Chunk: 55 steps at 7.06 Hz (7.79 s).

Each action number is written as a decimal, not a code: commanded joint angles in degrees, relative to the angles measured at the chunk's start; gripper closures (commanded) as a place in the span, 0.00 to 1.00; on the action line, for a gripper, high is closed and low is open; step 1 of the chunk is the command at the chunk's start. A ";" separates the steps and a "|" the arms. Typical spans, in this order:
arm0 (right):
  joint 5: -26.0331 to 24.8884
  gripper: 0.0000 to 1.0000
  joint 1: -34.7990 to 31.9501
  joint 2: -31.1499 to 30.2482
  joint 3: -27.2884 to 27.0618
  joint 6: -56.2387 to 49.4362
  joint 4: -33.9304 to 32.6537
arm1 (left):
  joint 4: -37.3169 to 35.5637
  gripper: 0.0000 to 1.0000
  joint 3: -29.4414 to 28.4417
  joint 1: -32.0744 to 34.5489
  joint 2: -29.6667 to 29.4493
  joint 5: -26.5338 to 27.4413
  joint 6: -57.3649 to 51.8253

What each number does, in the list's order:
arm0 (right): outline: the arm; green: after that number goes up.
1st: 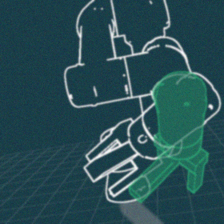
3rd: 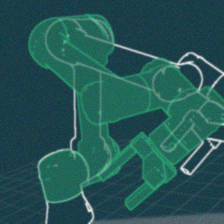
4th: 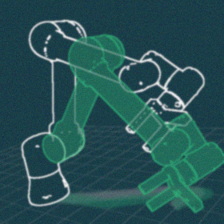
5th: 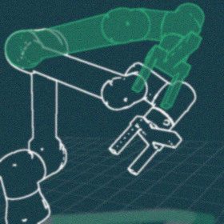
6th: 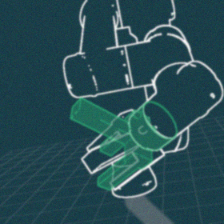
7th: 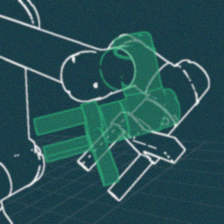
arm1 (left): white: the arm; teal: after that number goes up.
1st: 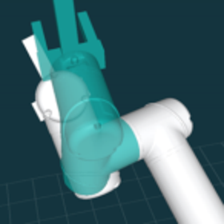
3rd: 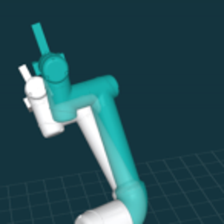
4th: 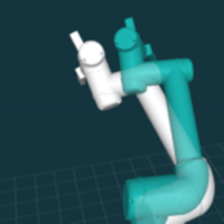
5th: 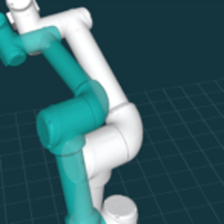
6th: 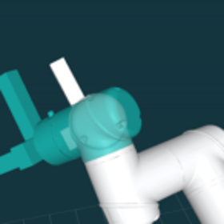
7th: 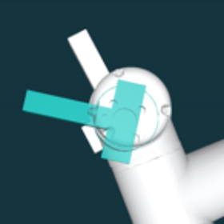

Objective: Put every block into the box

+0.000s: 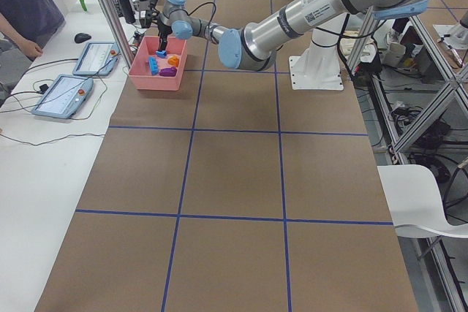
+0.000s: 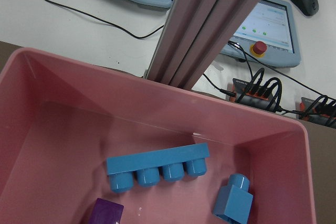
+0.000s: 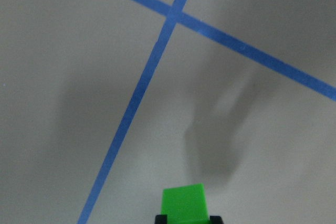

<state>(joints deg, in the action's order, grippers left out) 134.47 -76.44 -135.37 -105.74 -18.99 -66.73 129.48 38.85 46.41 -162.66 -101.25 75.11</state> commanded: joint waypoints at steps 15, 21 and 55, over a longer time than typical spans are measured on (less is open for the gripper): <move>-8.59 1.00 14.36 90.60 15.79 50.45 -31.17 | -18.29 0.00 43.63 20.72 44.63 -19.25 -27.47; -26.86 1.00 23.86 110.85 53.34 63.34 2.70 | -13.47 0.00 47.73 27.06 69.58 -15.91 -55.33; 6.59 0.00 -16.90 37.37 1.50 20.04 -29.51 | -37.81 0.00 55.20 41.48 72.83 -30.58 -70.09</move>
<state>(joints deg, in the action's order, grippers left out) 140.32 -93.31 -98.41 -104.50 1.10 -95.56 91.60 94.19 87.89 -89.88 -131.72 5.08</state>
